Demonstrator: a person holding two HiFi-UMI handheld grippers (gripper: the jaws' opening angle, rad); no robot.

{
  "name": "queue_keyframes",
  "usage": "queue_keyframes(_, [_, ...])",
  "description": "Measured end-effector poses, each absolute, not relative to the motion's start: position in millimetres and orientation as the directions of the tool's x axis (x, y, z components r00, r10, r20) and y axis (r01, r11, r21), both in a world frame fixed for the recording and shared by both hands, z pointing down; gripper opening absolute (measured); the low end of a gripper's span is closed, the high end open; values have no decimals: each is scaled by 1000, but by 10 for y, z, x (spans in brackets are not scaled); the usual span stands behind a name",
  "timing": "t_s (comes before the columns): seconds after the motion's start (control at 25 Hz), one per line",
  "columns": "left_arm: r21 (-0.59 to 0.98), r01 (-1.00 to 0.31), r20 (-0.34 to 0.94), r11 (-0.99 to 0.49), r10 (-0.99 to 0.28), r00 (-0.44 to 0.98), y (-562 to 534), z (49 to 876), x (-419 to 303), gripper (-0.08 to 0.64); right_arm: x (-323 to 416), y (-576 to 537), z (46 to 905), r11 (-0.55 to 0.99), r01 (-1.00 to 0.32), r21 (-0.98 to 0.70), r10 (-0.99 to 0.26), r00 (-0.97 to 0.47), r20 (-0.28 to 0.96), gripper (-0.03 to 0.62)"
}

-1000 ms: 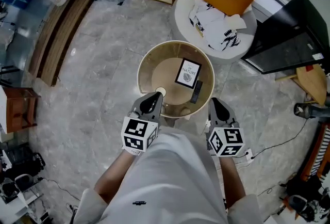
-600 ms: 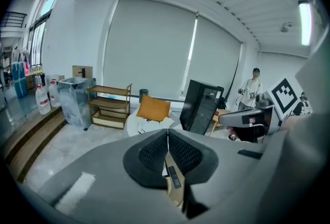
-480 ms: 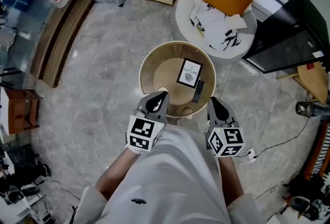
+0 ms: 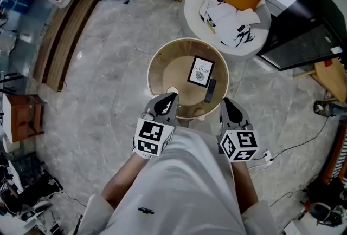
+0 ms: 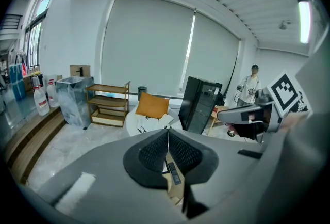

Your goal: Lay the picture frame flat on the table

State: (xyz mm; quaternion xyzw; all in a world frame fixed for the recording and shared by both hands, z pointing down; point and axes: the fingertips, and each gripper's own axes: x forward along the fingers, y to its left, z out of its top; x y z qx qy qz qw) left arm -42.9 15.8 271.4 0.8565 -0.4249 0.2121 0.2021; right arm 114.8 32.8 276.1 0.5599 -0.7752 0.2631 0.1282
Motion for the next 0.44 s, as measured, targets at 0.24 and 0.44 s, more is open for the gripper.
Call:
queue_keyframes(0.24, [167,-813,536,-557,-641,549,145,2722,-428,8,1151,318,2792,226,-937,-267,-801,-335,496,12])
queue_keyframes(0.44, [181,-813,531,-553,-642,554,136,2694,-446,8,1137,303,2810,217,-938,-271,-798,-330,504,12])
